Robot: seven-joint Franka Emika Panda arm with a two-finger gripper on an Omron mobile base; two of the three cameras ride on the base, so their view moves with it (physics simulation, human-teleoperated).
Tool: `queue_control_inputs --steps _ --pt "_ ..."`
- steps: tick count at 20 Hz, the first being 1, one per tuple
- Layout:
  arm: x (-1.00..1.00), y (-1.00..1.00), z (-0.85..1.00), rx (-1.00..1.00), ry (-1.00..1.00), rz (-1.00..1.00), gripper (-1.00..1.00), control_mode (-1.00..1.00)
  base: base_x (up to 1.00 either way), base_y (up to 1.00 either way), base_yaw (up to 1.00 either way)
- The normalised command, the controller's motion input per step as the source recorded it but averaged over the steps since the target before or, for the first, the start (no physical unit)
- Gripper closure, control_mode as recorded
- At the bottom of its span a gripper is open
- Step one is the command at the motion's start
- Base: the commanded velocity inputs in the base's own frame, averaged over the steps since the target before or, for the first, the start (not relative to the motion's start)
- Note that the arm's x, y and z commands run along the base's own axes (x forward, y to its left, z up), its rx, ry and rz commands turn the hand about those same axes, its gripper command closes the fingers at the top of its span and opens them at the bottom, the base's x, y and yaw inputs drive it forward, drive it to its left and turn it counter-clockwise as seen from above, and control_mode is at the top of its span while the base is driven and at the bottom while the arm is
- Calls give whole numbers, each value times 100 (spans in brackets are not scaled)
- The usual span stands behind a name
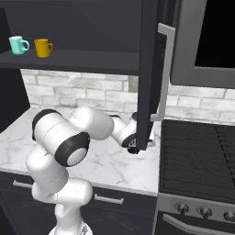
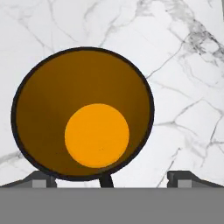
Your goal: Pick the mug on the counter and place it in the cabinet with the handle facing the right, like the mugs already inside.
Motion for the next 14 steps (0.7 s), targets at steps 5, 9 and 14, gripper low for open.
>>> queue_control_inputs --steps 5,9,14 --pt "10 -11 -41 0 0 10 -100 -100 0 0 0" --pt "19 -13 -27 0 0 10 -100 -100 0 0 0" --pt "42 -2 -9 1 0 5 100 -100 0 0 0"
